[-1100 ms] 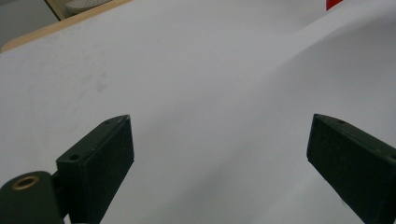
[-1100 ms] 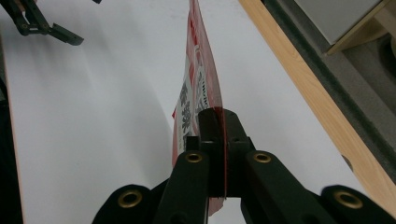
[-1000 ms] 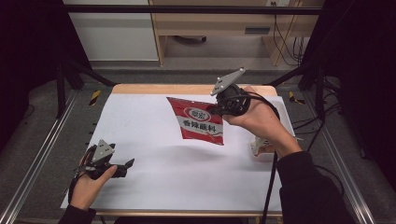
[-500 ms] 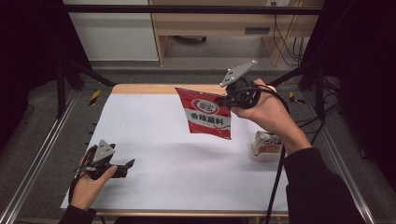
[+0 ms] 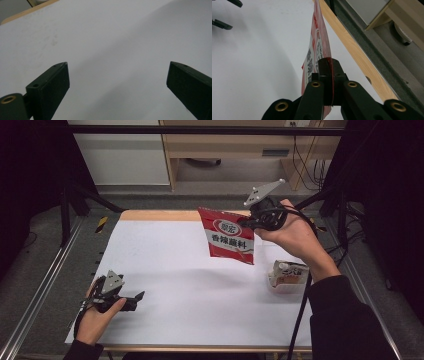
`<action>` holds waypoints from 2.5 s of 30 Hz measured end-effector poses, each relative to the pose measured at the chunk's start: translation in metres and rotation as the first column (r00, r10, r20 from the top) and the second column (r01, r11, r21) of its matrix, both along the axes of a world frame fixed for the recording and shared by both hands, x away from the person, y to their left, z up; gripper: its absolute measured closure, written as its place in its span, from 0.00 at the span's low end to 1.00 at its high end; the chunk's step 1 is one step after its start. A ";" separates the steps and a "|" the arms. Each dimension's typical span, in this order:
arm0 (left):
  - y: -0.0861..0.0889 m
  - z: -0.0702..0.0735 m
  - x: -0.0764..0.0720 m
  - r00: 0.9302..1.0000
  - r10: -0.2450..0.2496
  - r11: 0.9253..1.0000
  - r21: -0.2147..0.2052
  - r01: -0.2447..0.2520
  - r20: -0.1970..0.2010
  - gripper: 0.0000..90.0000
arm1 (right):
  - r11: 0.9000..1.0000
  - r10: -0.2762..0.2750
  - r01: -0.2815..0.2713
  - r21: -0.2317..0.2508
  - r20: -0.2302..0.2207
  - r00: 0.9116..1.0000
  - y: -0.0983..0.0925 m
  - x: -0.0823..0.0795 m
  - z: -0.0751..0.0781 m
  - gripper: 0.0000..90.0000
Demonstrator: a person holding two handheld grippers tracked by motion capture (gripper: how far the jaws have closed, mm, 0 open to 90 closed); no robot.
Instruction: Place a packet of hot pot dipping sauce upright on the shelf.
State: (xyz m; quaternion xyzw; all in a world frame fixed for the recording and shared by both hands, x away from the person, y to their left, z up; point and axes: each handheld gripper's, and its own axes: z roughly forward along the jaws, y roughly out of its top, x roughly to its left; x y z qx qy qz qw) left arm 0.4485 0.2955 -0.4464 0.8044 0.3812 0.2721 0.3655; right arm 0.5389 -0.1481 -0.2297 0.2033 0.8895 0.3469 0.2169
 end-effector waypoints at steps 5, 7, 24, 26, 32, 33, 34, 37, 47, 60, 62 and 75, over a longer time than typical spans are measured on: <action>0.001 -0.001 0.000 1.000 0.007 1.000 0.000 -0.007 -0.007 0.04 | 0.999 -0.023 0.023 0.029 0.027 0.999 -0.009 -0.001 0.005 1.00; 0.000 0.000 0.000 1.000 0.007 1.000 0.001 -0.007 -0.006 0.04 | 0.999 -0.036 0.035 0.036 0.035 0.999 -0.013 0.000 0.008 1.00; 0.000 0.000 0.000 1.000 0.004 1.000 0.008 -0.004 0.000 0.05 | 0.987 -0.153 0.147 0.065 0.106 0.982 -0.070 -0.006 0.024 1.00; 0.001 0.000 0.000 1.000 0.006 1.000 0.008 -0.006 0.001 0.05 | 0.984 -0.170 0.164 0.065 0.113 0.979 -0.077 -0.007 0.025 1.00; -0.001 0.000 0.000 1.000 0.001 1.000 0.011 -0.001 0.002 0.05 | 0.976 -0.214 0.208 0.058 0.128 0.968 -0.098 -0.007 0.023 1.00; -0.001 0.000 0.000 1.000 0.002 1.000 0.012 -0.002 0.002 0.05 | 0.974 -0.223 0.216 0.060 0.131 0.966 -0.101 -0.006 0.022 1.00; -0.001 -0.001 0.000 1.000 0.001 1.000 0.014 -0.001 -0.001 0.05 | 0.972 -0.231 0.224 0.064 0.128 0.965 -0.105 -0.005 0.020 1.00; -0.001 0.000 -0.001 1.000 0.004 1.000 0.012 -0.005 0.003 0.05 | 0.970 -0.241 0.236 0.057 0.117 0.963 -0.113 -0.001 0.014 1.00; -0.001 -0.001 0.000 1.000 0.012 1.000 0.015 -0.012 0.004 0.05 | 0.968 -0.250 0.244 0.064 0.111 0.962 -0.130 0.015 0.003 1.00; 0.006 0.000 0.001 1.000 0.030 1.000 -0.007 -0.030 -0.001 0.05 | 0.967 -0.253 0.248 0.059 0.106 0.962 -0.138 0.028 -0.007 1.00; 0.006 0.000 0.001 1.000 0.029 1.000 -0.006 -0.029 -0.001 0.05 | 0.965 -0.261 0.255 0.066 0.104 0.960 -0.141 0.028 -0.007 1.00; 0.004 0.000 0.000 1.000 0.024 1.000 -0.004 -0.024 0.001 0.05 | 0.951 -0.306 0.300 0.076 0.081 0.949 -0.160 0.029 -0.019 1.00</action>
